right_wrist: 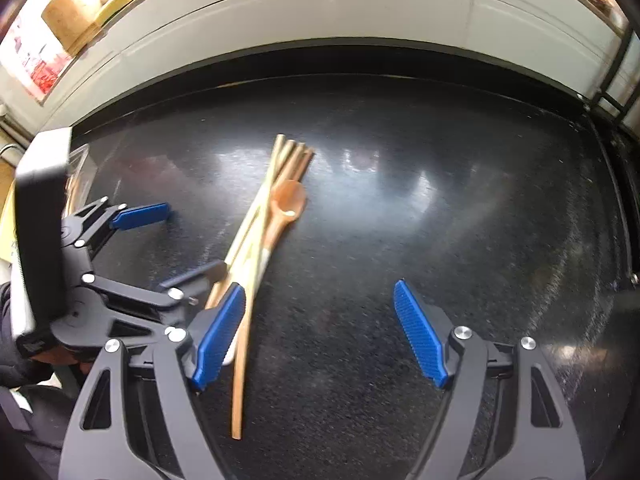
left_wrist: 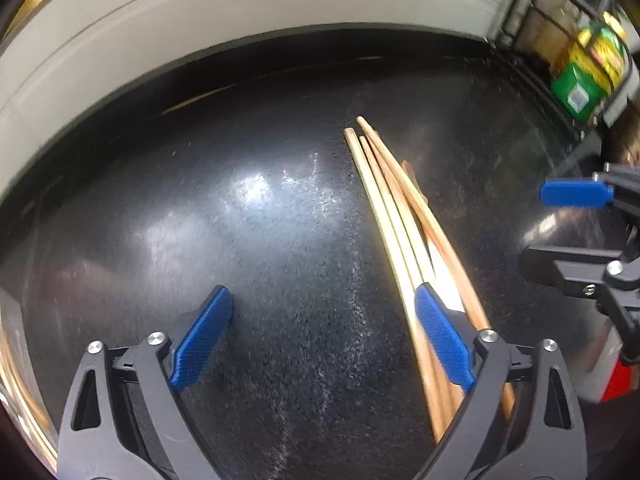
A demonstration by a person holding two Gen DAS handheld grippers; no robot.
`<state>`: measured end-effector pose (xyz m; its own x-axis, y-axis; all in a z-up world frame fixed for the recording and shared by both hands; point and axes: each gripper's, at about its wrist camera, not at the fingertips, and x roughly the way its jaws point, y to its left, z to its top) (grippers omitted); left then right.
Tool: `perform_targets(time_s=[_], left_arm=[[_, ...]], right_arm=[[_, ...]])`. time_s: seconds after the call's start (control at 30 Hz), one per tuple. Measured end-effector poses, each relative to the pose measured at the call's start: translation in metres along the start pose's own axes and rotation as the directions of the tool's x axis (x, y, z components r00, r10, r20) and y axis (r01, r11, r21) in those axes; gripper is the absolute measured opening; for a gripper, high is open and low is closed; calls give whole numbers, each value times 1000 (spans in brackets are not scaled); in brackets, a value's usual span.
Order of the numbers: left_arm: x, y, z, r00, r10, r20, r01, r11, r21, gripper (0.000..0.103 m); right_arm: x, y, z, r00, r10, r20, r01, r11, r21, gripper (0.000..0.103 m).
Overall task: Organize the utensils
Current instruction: 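Close the left tool on a chopstick while the right tool grasps another chopstick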
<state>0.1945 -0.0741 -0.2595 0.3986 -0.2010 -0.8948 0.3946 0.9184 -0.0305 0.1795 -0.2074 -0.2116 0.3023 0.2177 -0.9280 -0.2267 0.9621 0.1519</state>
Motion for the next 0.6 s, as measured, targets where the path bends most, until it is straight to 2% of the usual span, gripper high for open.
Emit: perform_targets(time_s=[0.1,0.37,0.43,0.6], left_arm=[[3,4,0,1000,16,-1,-16,1000,4,96],[-1,20,-7,1000,3,18,-3,999,37,97],[0,16,-8,999,28,23,-29,998,61,96],[2,6,-7,999,27,43,-30,997,72,96]], right_arm=[[4,3,-1,1000,2,-10,-2,1000,-28,75],[20,11,-10,999,4,-39,-7,997,-76,74],[25,13,-13,999,-13,-44,8,995,-97,70],[33,6,-18,996,-53,-67,46,994,-102,59]])
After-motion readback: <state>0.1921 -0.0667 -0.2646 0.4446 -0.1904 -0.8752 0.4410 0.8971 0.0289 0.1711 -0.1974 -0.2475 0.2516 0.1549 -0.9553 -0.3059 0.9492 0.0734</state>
